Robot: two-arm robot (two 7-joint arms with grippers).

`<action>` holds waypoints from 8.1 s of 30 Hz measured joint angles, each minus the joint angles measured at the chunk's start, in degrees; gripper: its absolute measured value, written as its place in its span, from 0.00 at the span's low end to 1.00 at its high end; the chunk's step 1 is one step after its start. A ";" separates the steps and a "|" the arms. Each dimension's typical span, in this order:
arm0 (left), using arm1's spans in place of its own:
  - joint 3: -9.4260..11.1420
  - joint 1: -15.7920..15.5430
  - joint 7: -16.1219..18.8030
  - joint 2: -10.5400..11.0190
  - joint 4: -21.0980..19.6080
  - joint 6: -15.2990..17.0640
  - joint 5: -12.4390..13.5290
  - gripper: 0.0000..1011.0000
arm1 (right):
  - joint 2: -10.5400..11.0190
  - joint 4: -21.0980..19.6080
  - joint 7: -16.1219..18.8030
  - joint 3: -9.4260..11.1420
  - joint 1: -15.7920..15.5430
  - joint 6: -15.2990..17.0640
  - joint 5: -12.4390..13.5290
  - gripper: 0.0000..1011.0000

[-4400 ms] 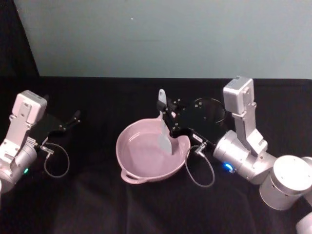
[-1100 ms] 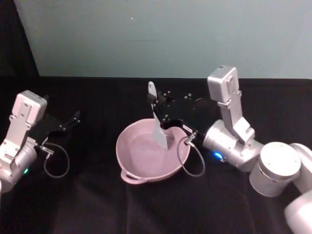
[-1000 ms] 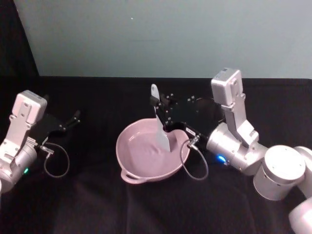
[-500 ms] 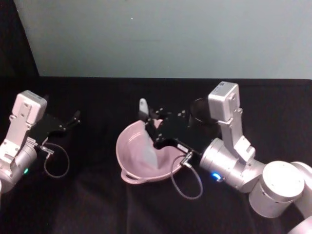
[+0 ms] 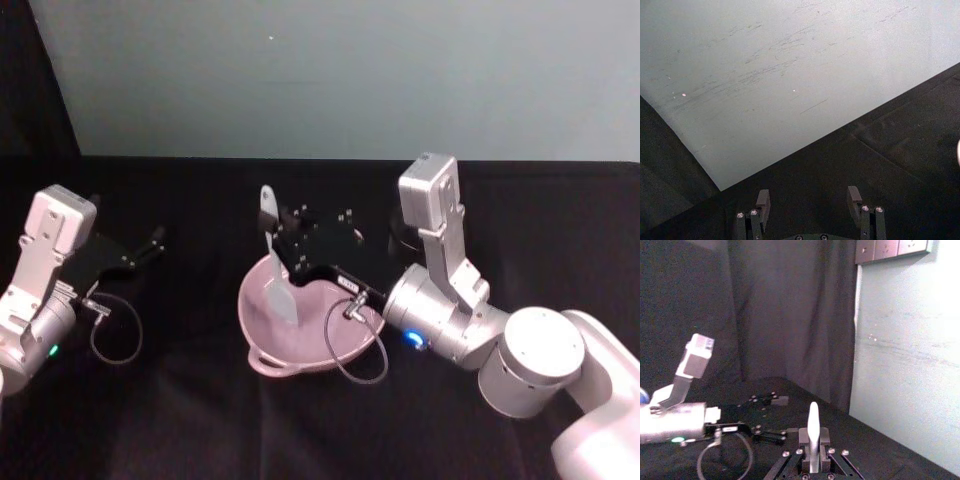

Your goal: Use the one hand to pick up the spoon and stir the clear water in the bowl.

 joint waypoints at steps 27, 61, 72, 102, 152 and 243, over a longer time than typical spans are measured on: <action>0.00 0.00 0.00 0.00 0.00 0.00 0.00 1.00 | 5.59 -7.21 -3.06 4.77 -5.95 2.40 -0.66 0.11; 0.00 0.00 0.00 0.00 0.00 0.00 0.00 1.00 | -0.31 3.19 -0.36 0.19 1.32 -0.66 -0.37 0.11; 0.00 0.00 0.00 0.00 0.00 0.00 0.00 1.00 | 2.11 -0.29 -2.08 2.84 -1.23 0.43 -0.52 0.11; 0.00 0.00 0.00 0.00 0.00 0.00 0.00 1.00 | 3.65 -9.77 -1.97 5.38 -3.80 1.05 4.59 0.11; 0.00 0.00 0.00 0.00 0.00 0.00 0.00 1.00 | 6.75 -14.30 -5.16 11.06 -1.64 2.71 6.81 0.11; 0.00 0.00 0.00 0.00 0.00 0.00 0.00 1.00 | -4.03 5.15 -7.34 21.81 -7.89 -7.61 15.81 0.11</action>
